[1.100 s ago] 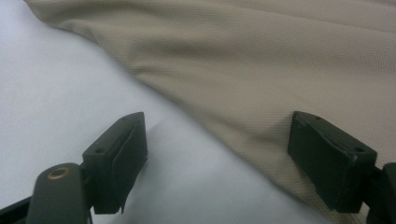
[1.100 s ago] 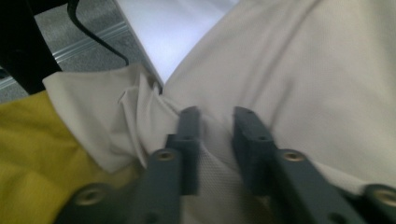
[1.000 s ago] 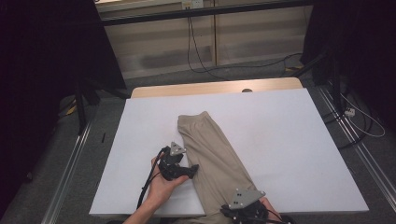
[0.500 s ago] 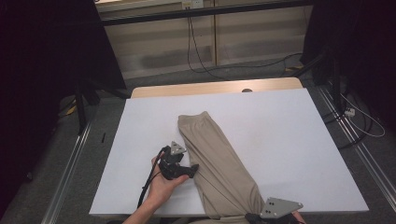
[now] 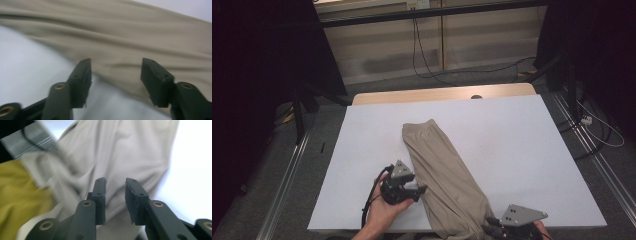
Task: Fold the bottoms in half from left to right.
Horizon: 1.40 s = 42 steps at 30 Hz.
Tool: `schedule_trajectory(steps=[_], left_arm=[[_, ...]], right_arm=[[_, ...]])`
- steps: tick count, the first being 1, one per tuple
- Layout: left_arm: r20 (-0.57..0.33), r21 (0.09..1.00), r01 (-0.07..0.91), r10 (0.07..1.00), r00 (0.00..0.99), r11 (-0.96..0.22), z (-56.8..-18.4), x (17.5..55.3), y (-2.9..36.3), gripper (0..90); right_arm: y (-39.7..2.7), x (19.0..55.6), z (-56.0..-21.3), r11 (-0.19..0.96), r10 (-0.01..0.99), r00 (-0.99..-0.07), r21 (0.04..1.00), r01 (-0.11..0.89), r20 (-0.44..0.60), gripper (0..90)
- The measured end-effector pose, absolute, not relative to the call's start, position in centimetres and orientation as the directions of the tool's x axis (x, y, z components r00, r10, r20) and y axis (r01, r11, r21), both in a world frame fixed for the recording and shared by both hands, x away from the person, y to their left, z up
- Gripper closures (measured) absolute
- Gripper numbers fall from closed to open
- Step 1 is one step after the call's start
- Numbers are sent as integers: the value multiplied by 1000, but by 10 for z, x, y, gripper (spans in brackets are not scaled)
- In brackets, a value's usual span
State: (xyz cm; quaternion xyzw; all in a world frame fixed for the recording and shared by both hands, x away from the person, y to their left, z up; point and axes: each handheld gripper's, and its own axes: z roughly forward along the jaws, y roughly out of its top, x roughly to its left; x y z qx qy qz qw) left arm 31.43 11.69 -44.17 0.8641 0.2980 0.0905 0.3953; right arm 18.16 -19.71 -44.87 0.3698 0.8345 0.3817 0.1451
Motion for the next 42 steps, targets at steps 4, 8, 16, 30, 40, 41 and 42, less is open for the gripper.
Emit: schedule_trajectory(steps=[4, 8, 16, 30, 40, 41, 42], left_arm=[[-83, 743, 375, 479, 874, -554, -445, 279, 102, 574], [-56, 750, 292, 381, 923, -594, -448, 264, 86, 603], [-17, 694, 243, 321, 947, -678, -457, 256, 75, 900], [-123, 710, 397, 453, 883, -581, -452, 254, 120, 683], [-15, 689, 345, 463, 886, -638, -458, 260, 105, 605], [-17, 693, 348, 469, 883, -631, -458, 260, 105, 621], [-17, 692, 348, 468, 884, -632, -458, 261, 105, 636]], right_arm=[[-200, 212, -442, 411, 763, -647, 762, 501, 13, 728], [-202, 244, -441, 393, 791, -612, 761, 517, 8, 746], [-205, 254, -458, 397, 814, -581, 727, 560, 4, 658], [-202, 249, -461, 411, 791, -611, 714, 567, 29, 592], [-199, 252, -460, 428, 766, -640, 704, 567, 50, 900], [-198, 248, -460, 433, 771, -636, 700, 568, 39, 900], [-199, 246, -459, 433, 770, -637, 700, 568, 41, 900]])
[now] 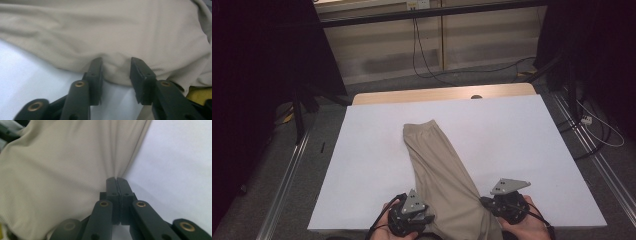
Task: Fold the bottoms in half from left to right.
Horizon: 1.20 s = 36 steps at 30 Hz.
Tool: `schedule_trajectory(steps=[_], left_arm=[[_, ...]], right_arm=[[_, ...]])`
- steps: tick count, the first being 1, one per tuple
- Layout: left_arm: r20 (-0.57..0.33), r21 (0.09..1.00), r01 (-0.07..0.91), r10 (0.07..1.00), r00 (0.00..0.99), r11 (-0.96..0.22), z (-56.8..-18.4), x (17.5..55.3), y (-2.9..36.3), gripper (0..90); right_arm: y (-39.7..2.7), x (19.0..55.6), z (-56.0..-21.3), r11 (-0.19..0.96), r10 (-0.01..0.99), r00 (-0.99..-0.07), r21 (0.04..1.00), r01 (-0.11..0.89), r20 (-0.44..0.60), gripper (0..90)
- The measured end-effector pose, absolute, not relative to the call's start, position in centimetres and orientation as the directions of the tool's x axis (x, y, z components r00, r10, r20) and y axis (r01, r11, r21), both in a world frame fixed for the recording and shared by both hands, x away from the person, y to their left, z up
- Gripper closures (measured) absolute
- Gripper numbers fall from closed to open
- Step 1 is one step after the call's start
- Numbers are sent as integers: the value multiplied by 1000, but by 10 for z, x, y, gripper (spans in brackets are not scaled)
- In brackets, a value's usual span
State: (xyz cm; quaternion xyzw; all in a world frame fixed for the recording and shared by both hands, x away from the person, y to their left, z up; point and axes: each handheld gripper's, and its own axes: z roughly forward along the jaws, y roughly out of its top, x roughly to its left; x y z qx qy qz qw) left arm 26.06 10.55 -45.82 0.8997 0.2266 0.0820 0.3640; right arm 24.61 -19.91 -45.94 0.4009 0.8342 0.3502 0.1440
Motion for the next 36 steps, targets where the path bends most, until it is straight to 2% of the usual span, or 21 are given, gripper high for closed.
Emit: schedule_trajectory(steps=[2, 4, 5, 7, 16, 19, 21, 22, 24, 26, 28, 30, 32, 36], left_arm=[[-31, 694, 355, 466, 884, -627, -458, 262, 106, 703], [-41, 687, 348, 445, 895, -638, -457, 262, 107, 855], [-42, 689, 350, 446, 894, -635, -457, 261, 105, 875], [-28, 677, 333, 429, 903, -656, -456, 258, 104, 885], [-133, 652, 365, 374, 918, -665, -452, 237, 115, 888], [-158, 653, 376, 368, 916, -657, -453, 232, 121, 886], [-177, 663, 391, 374, 911, -639, -452, 234, 124, 880], [-192, 669, 399, 372, 908, -628, -452, 236, 126, 871], [-202, 685, 412, 387, 899, -600, -450, 240, 129, 831], [-185, 700, 418, 419, 889, -578, -449, 244, 131, 705], [-158, 717, 411, 443, 883, -563, -446, 247, 133, 647], [-159, 728, 429, 477, 864, -535, -444, 252, 135, 531], [-129, 746, 420, 506, 852, -516, -444, 257, 136, 458], [-117, 762, 439, 566, 816, -475, -445, 273, 138, 261]], right_arm=[[-204, 240, -459, 420, 774, -631, 698, 580, 58, 900], [-208, 234, -459, 413, 775, -627, 693, 591, 72, 900], [-209, 230, -459, 412, 778, -624, 691, 593, 72, 900], [-210, 223, -458, 411, 779, -622, 690, 596, 73, 900], [-209, 182, -459, 395, 759, -639, 691, 606, 126, 900], [-204, 173, -459, 416, 748, -653, 685, 598, 115, 900], [-203, 174, -457, 411, 745, -658, 700, 584, 111, 859], [-204, 177, -456, 404, 747, -656, 708, 579, 109, 796], [-204, 185, -454, 391, 756, -647, 721, 572, 103, 714], [-204, 194, -451, 369, 762, -639, 743, 558, 101, 627], [-204, 203, -448, 361, 765, -639, 762, 537, 88, 548], [-202, 215, -447, 345, 773, -630, 779, 524, 82, 464], [-200, 224, -447, 324, 781, -619, 789, 522, 89, 385], [-199, 240, -445, 292, 794, -602, 811, 508, 91, 326]])
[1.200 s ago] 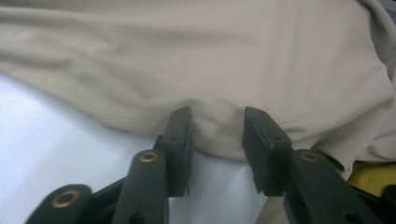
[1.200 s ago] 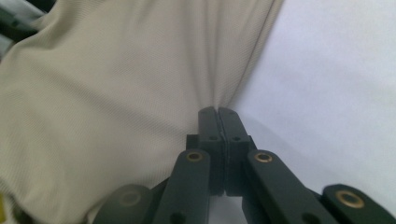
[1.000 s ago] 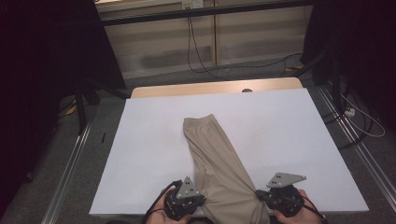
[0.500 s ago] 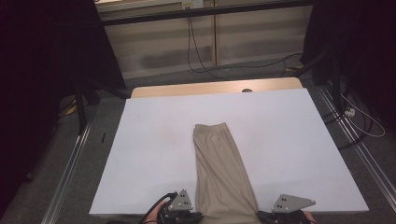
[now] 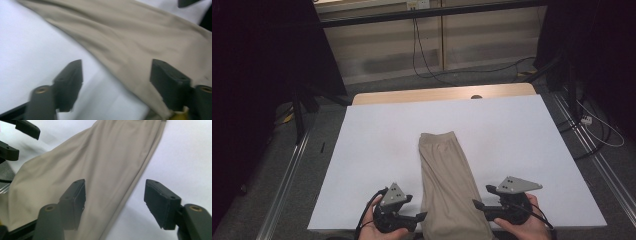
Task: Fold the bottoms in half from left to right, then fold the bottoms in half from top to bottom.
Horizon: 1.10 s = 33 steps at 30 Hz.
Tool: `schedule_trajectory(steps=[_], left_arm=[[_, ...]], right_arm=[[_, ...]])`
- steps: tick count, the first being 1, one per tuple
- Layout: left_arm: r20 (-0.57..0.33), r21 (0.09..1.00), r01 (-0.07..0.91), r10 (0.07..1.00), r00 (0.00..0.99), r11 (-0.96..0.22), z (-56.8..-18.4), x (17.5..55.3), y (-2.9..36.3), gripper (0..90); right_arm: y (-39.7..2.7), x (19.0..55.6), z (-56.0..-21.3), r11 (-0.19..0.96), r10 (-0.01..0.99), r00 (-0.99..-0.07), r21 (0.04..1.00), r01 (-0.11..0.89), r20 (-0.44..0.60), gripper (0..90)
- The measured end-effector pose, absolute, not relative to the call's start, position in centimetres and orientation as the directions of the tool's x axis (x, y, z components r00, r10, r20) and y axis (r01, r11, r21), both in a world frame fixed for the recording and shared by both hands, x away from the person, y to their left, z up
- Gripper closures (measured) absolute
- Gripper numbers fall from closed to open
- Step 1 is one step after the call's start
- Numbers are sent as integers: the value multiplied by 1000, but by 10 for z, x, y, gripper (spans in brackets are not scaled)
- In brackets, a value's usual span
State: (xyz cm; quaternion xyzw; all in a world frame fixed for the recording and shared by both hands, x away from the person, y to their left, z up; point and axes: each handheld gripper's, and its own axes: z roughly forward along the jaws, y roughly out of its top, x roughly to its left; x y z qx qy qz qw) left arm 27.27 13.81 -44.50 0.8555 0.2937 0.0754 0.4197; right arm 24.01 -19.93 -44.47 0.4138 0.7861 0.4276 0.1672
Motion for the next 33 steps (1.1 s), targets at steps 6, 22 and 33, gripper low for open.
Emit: schedule_trajectory(steps=[6, 22, 33], left_arm=[[-80, 799, 425, 623, 778, -427, -443, 292, 144, 169], [10, 853, 386, 750, 662, -352, -440, 405, 133, 230], [-72, 806, 473, 733, 676, -356, -446, 461, 109, 547]], right_arm=[[-198, 260, -443, 294, 797, -598, 811, 505, 84, 262], [-190, 361, -425, 289, 809, -586, 846, 448, 34, 366], [-160, 446, -430, 325, 824, -567, 815, 480, 6, 627]])
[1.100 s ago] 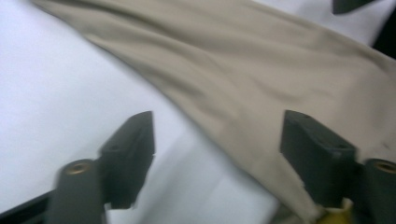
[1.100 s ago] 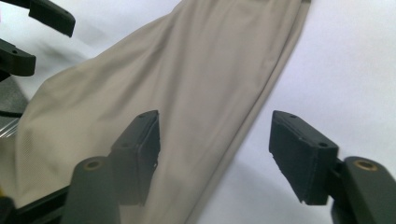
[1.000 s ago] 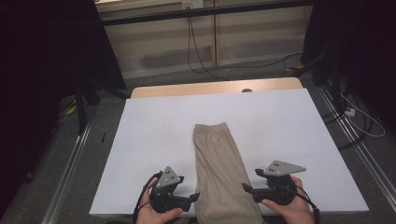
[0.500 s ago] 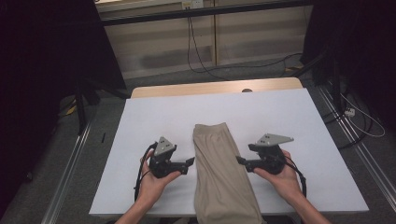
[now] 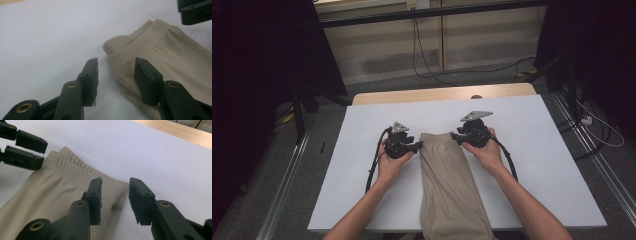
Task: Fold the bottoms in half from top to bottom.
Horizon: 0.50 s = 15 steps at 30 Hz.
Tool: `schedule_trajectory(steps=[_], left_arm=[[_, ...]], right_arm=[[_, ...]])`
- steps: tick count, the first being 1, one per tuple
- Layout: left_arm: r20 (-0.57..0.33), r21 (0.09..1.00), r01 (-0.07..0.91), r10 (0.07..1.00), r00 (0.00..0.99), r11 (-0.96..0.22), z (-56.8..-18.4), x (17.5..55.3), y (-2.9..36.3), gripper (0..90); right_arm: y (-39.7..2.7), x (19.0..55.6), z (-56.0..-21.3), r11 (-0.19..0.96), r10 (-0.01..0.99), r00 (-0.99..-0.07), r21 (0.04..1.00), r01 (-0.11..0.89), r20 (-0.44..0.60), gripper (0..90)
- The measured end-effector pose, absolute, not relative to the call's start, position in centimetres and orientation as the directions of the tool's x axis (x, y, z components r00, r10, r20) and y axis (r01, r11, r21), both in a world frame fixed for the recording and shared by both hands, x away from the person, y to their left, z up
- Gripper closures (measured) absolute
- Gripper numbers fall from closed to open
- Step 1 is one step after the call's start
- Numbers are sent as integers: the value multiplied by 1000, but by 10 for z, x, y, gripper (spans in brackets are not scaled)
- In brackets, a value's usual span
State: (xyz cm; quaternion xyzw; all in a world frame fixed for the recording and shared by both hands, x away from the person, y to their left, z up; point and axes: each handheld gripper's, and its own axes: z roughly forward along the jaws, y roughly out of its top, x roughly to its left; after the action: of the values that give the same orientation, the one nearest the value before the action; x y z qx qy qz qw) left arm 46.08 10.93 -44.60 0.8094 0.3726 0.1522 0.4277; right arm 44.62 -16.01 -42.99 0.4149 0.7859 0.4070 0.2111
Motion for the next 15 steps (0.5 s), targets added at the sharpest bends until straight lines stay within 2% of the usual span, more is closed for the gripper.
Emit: schedule_trajectory(steps=[3, 4, 5, 7, 9, 12, 15], left_arm=[[-103, 800, 496, 738, 667, -337, -448, 470, 105, 560], [-105, 788, 507, 736, 669, -349, -450, 473, 103, 599], [-118, 790, 509, 731, 673, -341, -452, 475, 101, 685], [-108, 783, 512, 733, 672, -354, -454, 477, 99, 753], [-143, 790, 524, 735, 663, -319, -453, 479, 99, 787], [-147, 793, 523, 735, 662, -313, -450, 482, 99, 808], [-139, 792, 522, 739, 660, -317, -447, 485, 96, 813]], right_arm=[[-154, 463, -432, 330, 829, -560, 804, 494, 4, 643], [-153, 466, -434, 322, 828, -560, 799, 509, 23, 654], [-152, 469, -436, 330, 832, -555, 789, 519, 17, 661], [-150, 472, -443, 348, 834, -552, 766, 541, 11, 674], [-151, 472, -448, 347, 840, -542, 752, 561, 17, 741], [-153, 470, -449, 320, 851, -523, 757, 571, 35, 866], [-153, 469, -446, 350, 843, -538, 748, 564, 12, 871]])
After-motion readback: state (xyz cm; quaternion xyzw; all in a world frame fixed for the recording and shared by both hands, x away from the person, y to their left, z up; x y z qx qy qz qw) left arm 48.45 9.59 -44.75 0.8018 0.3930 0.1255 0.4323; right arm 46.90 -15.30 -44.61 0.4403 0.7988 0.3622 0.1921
